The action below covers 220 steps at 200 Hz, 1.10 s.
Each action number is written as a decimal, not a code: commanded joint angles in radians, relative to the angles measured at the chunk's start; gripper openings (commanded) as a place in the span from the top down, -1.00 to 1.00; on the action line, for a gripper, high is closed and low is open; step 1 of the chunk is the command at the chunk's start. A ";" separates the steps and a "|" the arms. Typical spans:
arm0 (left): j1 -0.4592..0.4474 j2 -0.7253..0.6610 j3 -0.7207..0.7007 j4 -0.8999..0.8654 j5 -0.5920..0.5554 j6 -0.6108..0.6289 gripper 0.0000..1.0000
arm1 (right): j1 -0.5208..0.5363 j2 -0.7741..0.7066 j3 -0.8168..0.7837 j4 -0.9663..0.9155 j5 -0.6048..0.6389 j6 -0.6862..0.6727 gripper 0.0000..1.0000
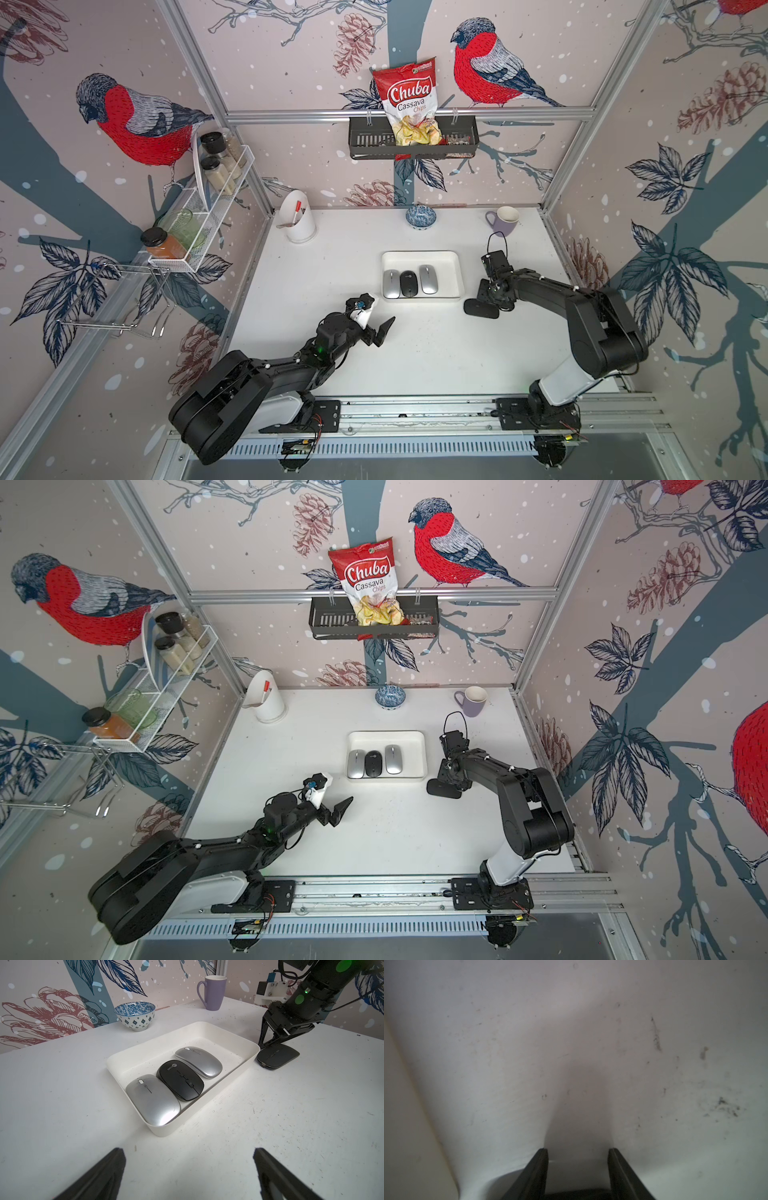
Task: Put the mouse in the storage box
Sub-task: Move the mouse to the center of the board.
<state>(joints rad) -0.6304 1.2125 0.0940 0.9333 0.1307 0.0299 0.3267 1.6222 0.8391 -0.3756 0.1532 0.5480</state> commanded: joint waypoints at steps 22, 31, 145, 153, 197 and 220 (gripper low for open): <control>0.000 -0.004 0.004 0.004 0.000 -0.002 -0.98 | 0.055 -0.036 -0.078 -0.077 -0.142 0.027 -0.05; 0.000 -0.002 0.005 0.004 0.000 -0.002 -0.98 | 0.073 -0.040 -0.092 -0.085 -0.164 0.031 -0.05; 0.000 0.011 0.021 -0.019 -0.006 -0.007 -0.98 | 0.416 -0.344 -0.031 -0.118 -0.119 -0.183 -0.97; 0.000 0.012 0.021 -0.019 -0.007 -0.007 -0.98 | 0.449 -0.347 -0.017 -0.137 -0.110 -0.204 -1.00; 0.000 0.014 0.024 -0.024 -0.008 -0.008 -0.98 | 0.556 -0.226 0.090 -0.315 -0.037 0.010 -0.26; 0.000 0.012 0.028 -0.036 -0.013 -0.008 -0.98 | 0.683 -0.237 0.071 -0.321 0.019 0.153 0.23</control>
<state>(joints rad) -0.6304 1.2266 0.1143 0.9009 0.1272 0.0257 0.9134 1.3888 0.9134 -0.6132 0.1085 0.5217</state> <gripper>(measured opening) 0.991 0.482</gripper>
